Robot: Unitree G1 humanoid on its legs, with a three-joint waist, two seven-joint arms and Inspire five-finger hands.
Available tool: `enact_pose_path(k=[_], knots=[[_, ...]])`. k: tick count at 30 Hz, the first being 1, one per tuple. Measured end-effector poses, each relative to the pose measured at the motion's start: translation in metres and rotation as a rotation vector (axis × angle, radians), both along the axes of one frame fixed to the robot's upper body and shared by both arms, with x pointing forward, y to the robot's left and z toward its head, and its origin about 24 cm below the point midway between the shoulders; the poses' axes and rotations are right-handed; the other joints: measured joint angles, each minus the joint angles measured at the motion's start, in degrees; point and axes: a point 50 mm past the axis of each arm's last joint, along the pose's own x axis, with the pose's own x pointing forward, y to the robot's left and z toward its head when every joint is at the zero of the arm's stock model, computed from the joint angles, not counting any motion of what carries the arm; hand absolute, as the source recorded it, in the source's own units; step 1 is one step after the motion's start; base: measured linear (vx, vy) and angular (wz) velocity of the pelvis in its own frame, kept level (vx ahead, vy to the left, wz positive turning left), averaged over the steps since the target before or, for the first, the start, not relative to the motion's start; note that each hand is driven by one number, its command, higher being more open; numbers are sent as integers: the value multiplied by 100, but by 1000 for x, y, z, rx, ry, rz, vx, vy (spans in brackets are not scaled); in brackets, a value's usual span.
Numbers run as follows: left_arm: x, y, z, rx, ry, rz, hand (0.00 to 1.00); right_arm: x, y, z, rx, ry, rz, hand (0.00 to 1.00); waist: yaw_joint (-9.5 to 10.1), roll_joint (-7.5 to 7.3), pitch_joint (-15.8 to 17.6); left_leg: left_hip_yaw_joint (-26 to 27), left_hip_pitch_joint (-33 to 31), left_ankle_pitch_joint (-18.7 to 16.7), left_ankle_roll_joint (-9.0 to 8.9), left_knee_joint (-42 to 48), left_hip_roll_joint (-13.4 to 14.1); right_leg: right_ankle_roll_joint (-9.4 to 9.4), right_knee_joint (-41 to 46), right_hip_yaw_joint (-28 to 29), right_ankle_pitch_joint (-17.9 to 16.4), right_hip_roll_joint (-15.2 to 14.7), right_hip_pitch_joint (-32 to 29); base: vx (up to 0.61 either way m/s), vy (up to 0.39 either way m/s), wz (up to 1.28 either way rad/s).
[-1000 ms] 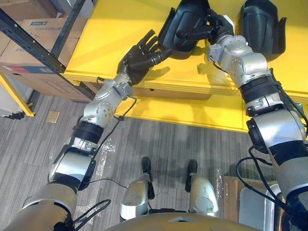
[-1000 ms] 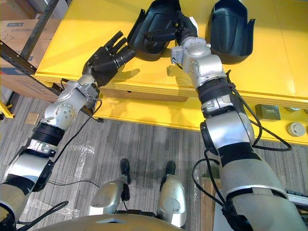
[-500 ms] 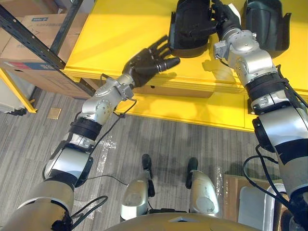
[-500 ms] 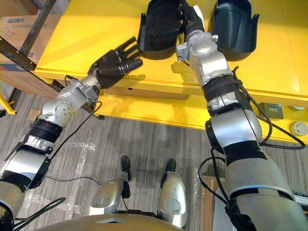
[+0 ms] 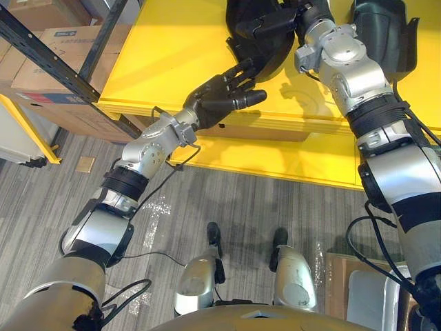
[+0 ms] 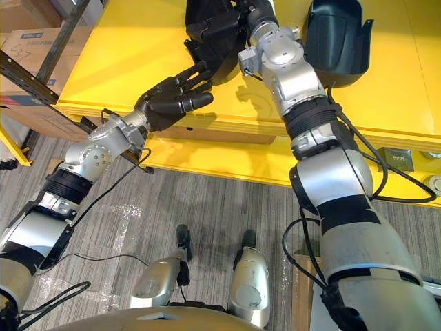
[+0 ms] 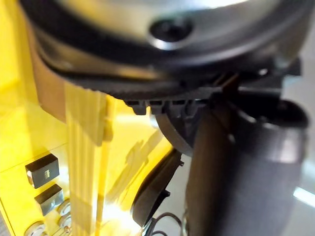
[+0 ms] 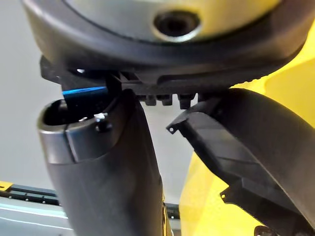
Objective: Walk over and take three plastic housings, then place them on the shelf
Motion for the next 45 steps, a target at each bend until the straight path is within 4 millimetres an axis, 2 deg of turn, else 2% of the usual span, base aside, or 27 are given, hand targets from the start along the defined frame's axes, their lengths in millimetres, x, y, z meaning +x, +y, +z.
enact_pose_path(k=[6, 14, 21, 26, 28, 31, 32, 34, 35, 36, 38, 41, 45], knots=[[2, 2, 4, -10, -30, 54, 100, 1, -4, -1, -7, 10, -57, 100, -13, 4, 2, 0, -2, 31, -10, -3, 7, 1, -2, -36, 2, -1, 22, 8, -37, 2], [-2, 20, 39, -52, -189, 144, 100, 1, -17, 0, 24, 23, -86, 100, -14, 5, 3, -1, 119, 40, -1, -2, 15, 2, -28, -92, -14, -4, 184, 4, -20, 1], [-8, 31, 48, -12, -266, 205, 100, 2, -38, -19, 35, 79, -112, 100, -21, 8, 4, 18, 226, 31, -7, -42, 12, 7, -153, -268, -16, -53, 371, 2, -8, 2], [-13, 55, 29, 14, -227, 336, 100, -2, -41, -37, 66, 86, -83, 100, -41, 8, 4, 21, 336, 30, -6, -43, 17, 50, -237, -372, 18, -73, 540, 25, -31, 1], [-18, 66, 22, 25, -220, 411, 100, -7, -40, -38, 98, 40, -51, 100, -102, 11, 2, 18, 405, -96, -99, -52, 27, 22, -257, -442, -2, -70, 644, 49, -29, 10], [-34, 89, 11, 17, -229, 532, 100, -24, -44, -33, 203, -76, -3, 100, -155, 9, 0, -37, 480, -102, -47, -49, 20, 41, -312, -507, 37, -61, 800, 74, -20, 8], [-46, 99, 6, 13, -240, 583, 100, -34, -47, -33, 234, -126, -4, 100, -159, 8, 0, -50, 527, -100, -44, -49, 8, 42, -339, -511, 37, -64, 859, 102, -26, 2], [-65, 111, -2, 3, -267, 661, 100, -48, -58, -42, 249, -179, -44, 100, -157, 3, -12, -121, 643, -101, -43, -50, 5, 63, -499, -567, 51, -38, 1080, 76, -21, 10], [-76, 116, -6, -2, -291, 709, 100, -56, -67, -54, 270, -185, -78, 100, -159, -5, -51, -187, 701, -115, -37, -52, 6, 86, -633, -637, 68, 17, 1238, 51, -29, 17], [-82, 118, -9, 0, -303, 735, 100, -60, -72, -60, 271, -183, -102, 100, -154, -7, -92, -226, 714, -140, -30, -52, 5, 95, -703, -663, 75, 33, 1292, 59, -19, 18], [-100, 122, -18, -14, -337, 823, 100, -70, -82, -90, 284, -143, -168, 100, -134, -48, -305, -271, 721, -232, -7, -53, 25, 138, -978, -679, 134, 130, 1395, 22, -7, 5], [-109, 118, -30, -14, -332, 877, 100, -74, -79, -114, 298, -90, -191, 100, -153, -105, -458, -245, 736, -316, -18, -54, 33, 144, -1380, -661, 306, 208, 1548, 9, 16, -10], [-109, 105, -38, -45, -314, 889, 100, -80, -73, -123, 318, -78, -179, 100, -156, -191, -500, -169, 730, -369, 2, -55, 22, 140, -1847, -610, 609, 272, 1727, -3, 29, -12]])
